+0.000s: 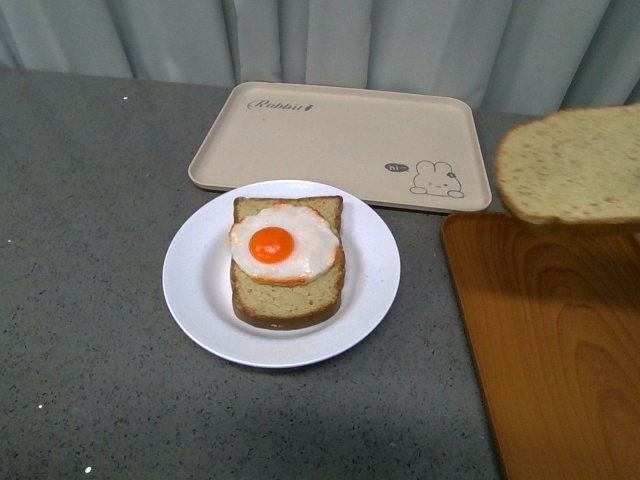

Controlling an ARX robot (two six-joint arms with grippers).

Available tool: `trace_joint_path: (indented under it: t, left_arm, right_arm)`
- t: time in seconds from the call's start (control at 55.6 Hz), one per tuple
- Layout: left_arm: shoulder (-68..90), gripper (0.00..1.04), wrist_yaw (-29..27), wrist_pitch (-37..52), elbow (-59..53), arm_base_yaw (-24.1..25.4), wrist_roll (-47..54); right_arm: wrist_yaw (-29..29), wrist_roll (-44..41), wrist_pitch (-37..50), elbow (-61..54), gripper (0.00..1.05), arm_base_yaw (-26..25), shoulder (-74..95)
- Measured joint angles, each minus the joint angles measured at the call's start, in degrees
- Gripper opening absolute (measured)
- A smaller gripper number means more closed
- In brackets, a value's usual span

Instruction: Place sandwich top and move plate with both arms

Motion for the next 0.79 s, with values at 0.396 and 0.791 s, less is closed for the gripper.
trace_joint_path:
  t: [0.396, 0.791]
  left_arm:
    - [0.0, 0.98, 0.0, 0.0, 0.0, 0.0, 0.0]
    - [0.0, 0.98, 0.0, 0.0, 0.0, 0.0, 0.0]
  right_arm:
    - [4.5, 8.3, 4.2, 6.8, 0.03, 20.8, 11.6]
    - [6.6, 9.5, 4.5, 13.7, 0.03, 25.7, 23.7]
